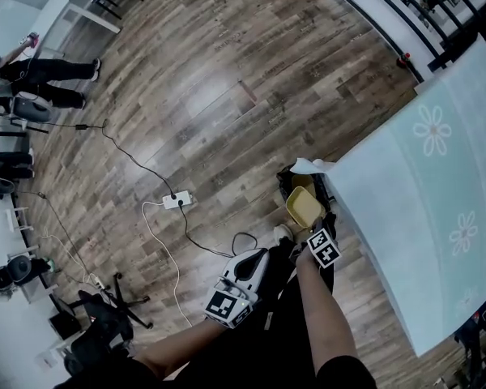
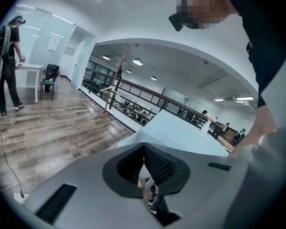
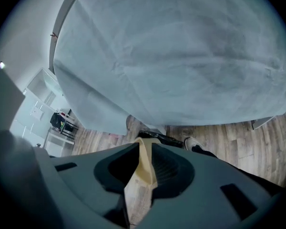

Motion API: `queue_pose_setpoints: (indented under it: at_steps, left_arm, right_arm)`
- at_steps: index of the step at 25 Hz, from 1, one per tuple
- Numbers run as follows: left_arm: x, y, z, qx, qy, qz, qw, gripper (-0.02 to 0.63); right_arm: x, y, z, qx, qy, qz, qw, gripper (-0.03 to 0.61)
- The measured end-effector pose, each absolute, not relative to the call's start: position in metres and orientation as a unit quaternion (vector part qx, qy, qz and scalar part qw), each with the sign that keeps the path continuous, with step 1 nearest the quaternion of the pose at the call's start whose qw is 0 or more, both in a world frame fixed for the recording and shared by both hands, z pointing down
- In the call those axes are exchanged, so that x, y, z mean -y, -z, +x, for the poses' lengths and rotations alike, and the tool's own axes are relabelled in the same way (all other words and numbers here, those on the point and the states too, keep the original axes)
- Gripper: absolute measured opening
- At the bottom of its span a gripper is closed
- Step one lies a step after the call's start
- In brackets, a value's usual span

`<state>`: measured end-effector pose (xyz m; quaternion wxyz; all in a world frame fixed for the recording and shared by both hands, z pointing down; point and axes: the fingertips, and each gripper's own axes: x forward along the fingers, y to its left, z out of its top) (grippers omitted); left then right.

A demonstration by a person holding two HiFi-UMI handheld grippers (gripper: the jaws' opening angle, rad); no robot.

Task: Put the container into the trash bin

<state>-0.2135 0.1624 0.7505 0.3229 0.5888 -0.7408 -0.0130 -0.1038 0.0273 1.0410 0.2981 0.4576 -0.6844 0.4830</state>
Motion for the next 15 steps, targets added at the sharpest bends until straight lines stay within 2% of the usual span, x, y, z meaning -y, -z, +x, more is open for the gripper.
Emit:
queue_pose_setpoints:
  at_steps: [3,15]
  left_arm:
    - [-0.165,-0.751,-0.208,0.737,0.015,0.592,0.327,0.014]
    - [-0.173,-0.746,-0.216,0.748,0.017,0.584,0.315,0.014]
  right_arm:
    - [-0.032,-1.046,-0.102,0.686,-0.477,0.451,0.314,0.087]
    - [-0.038,-1.030,-0.101,0.720,-0.441,0.409,0.345,0.089]
